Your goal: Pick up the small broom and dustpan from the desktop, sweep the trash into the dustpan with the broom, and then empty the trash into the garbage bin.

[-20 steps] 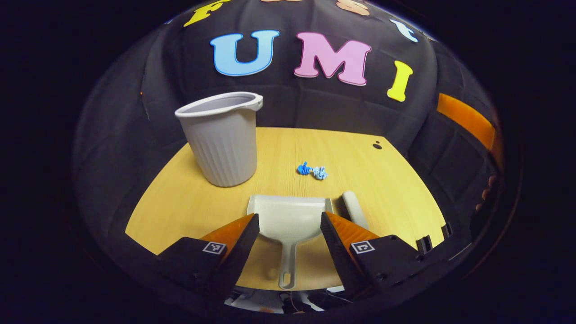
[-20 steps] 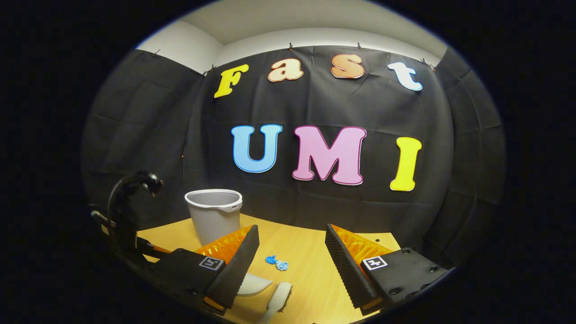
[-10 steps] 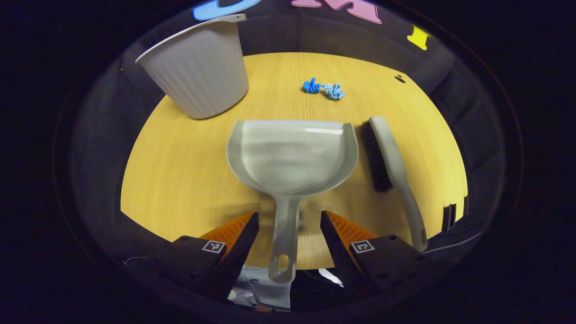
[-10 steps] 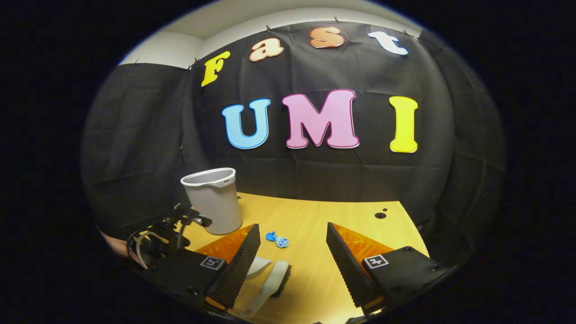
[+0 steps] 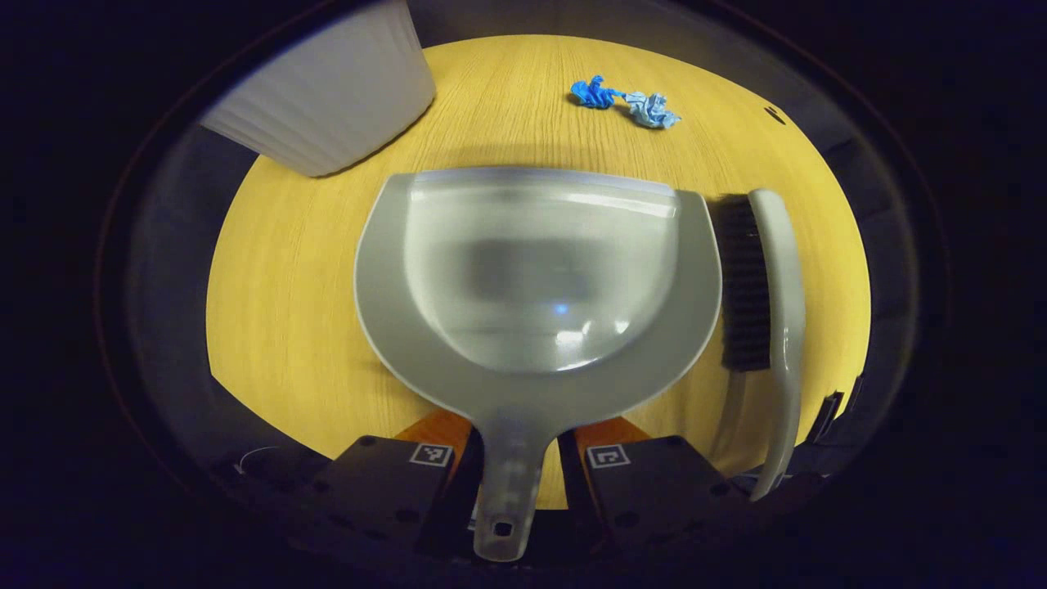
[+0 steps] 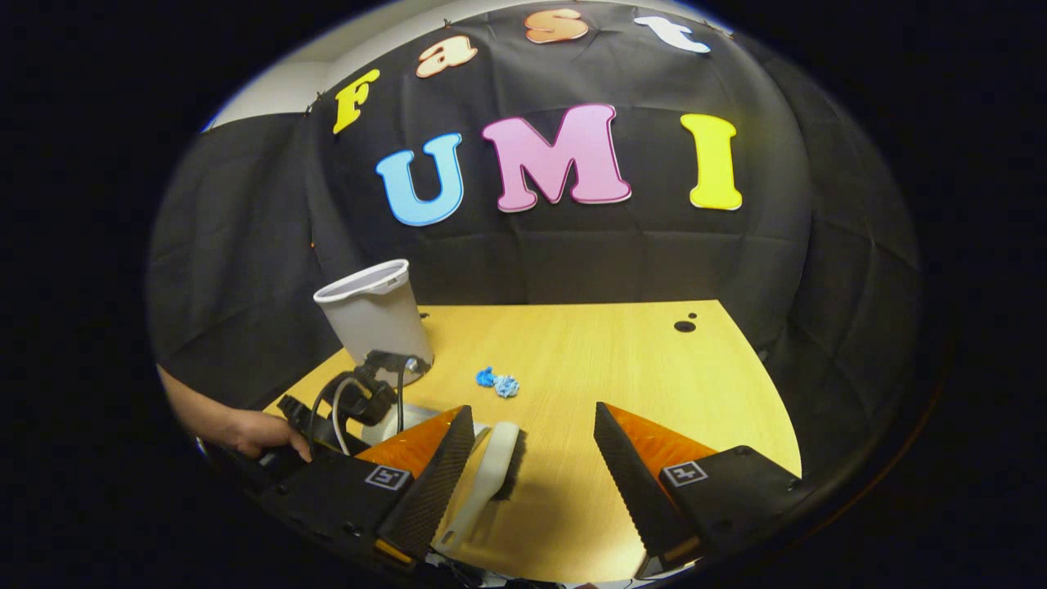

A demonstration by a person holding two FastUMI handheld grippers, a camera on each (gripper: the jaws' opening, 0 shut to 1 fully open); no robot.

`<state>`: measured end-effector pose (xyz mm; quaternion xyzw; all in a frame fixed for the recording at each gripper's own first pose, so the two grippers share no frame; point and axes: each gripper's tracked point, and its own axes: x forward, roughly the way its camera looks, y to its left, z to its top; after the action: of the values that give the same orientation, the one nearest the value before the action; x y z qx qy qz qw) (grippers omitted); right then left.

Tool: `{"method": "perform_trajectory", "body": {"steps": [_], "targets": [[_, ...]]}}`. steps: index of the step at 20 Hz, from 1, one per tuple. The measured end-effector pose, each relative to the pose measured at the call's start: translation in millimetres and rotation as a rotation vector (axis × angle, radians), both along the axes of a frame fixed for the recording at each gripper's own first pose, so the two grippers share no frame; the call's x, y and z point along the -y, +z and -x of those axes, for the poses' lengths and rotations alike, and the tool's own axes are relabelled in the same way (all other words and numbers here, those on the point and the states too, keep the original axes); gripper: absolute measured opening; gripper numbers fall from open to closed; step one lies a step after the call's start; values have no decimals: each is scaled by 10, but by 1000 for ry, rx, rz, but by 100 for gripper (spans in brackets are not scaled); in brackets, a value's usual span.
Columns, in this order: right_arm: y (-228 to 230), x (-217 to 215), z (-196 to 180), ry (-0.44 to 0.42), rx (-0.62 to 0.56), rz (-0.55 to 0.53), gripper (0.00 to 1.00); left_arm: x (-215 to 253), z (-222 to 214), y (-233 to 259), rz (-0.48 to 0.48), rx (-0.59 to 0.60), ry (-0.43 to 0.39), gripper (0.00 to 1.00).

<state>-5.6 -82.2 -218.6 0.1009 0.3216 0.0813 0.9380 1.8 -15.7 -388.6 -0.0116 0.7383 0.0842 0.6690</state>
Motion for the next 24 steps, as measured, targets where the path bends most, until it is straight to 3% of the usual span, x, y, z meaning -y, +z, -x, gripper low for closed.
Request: {"method": "perform_trajectory", "body": {"steps": [4, 9, 14, 18, 19, 20, 21, 22, 24], "targets": [[-124, -338, 88, 50, -80, 4, 95, -3, -3, -55, 21, -10, -46, 30], [-684, -706, 398, 111, -388, 44, 96, -104, 56, -26, 71, 8, -108, 30], [-1414, -777, 726, 42, -705, 110, 97, -267, 154, -6, 123, 57, -151, 29], [-1672, -767, 782, -35, -881, 131, 98, -293, 168, 1, 158, 66, -192, 29], [-1740, -788, 747, -54, -909, 124, 88, -295, 160, -4, 162, 66, -201, 30], [-1787, -806, 743, -64, -941, 111, 97, -302, 167, -4, 167, 67, -209, 29], [-1840, -824, 762, -63, -972, 110, 86, -299, 163, -4, 172, 67, -215, 29], [-1875, -825, 754, -48, -994, 117, 67, -304, 163, 6, 174, 68, -217, 30], [-1903, -771, 758, -29, -1029, 133, 53, -306, 163, -4, 174, 65, -215, 30]]}}
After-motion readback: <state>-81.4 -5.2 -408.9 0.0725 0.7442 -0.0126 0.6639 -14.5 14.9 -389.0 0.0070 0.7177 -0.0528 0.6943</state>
